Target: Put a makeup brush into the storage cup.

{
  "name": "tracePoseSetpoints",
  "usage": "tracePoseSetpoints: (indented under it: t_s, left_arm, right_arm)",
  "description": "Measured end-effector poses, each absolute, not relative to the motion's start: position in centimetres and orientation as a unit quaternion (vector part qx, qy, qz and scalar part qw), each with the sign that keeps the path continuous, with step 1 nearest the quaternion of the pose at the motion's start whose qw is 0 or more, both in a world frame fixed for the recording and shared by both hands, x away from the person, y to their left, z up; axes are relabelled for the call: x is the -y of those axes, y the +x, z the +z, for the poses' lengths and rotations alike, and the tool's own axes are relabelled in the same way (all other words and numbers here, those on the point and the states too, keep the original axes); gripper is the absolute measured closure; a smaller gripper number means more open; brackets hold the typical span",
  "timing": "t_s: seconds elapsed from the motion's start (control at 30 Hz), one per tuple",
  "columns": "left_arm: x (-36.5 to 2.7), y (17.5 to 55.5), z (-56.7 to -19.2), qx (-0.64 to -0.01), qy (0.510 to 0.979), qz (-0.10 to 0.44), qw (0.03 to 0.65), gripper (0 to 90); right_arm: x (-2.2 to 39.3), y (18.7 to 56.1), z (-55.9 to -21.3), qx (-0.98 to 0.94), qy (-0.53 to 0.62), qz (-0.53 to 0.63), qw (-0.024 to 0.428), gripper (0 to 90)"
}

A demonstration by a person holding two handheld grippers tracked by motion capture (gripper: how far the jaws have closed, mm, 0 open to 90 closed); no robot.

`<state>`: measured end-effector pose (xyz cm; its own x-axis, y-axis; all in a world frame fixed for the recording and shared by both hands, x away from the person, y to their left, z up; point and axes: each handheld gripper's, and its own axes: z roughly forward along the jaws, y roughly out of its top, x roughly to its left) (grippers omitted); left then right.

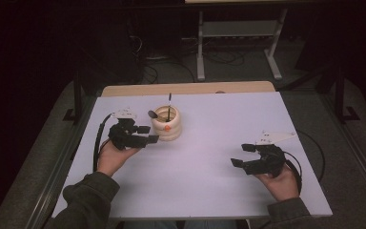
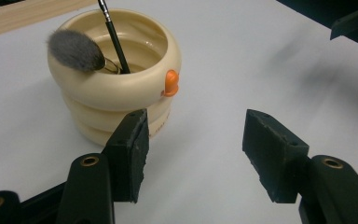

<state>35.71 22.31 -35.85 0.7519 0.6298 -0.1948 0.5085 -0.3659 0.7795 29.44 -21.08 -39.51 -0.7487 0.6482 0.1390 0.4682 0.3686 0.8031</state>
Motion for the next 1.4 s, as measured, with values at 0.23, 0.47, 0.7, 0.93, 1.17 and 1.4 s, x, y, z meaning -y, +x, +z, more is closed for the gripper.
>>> tracePoseSetpoints:
  t_s: [0.23,0.47,0.7,0.93,1.17,1.4]
  left_arm:
    - [-22.6,34.6,-35.9,-0.347,0.821,0.071,0.448,37.3]
    - [-22.9,33.4,-36.2,-0.342,0.821,0.078,0.45,34.9]
    - [-23.1,32.4,-36.6,-0.339,0.822,0.084,0.45,32.2]
    - [-23.5,31.6,-36.9,-0.341,0.815,0.084,0.461,30.5]
    - [-23.7,30.7,-37.4,-0.344,0.813,0.086,0.461,29.2]
    - [-23.8,29.9,-37.8,-0.347,0.81,0.086,0.465,27.4]
  right_arm:
    - [20.9,29.4,-39.6,-0.822,0.34,0.445,0.101,26.5]
    - [20.9,29.3,-39.6,-0.822,0.34,0.445,0.101,26.5]
    - [20.7,29.3,-39.7,-0.823,0.341,0.442,0.101,26.3]
    - [20.6,29.2,-39.8,-0.823,0.343,0.44,0.1,25.9]
    - [20.6,29.2,-39.9,-0.824,0.343,0.438,0.103,25.3]
    - [20.6,29.2,-39.9,-0.825,0.347,0.434,0.107,22.9]
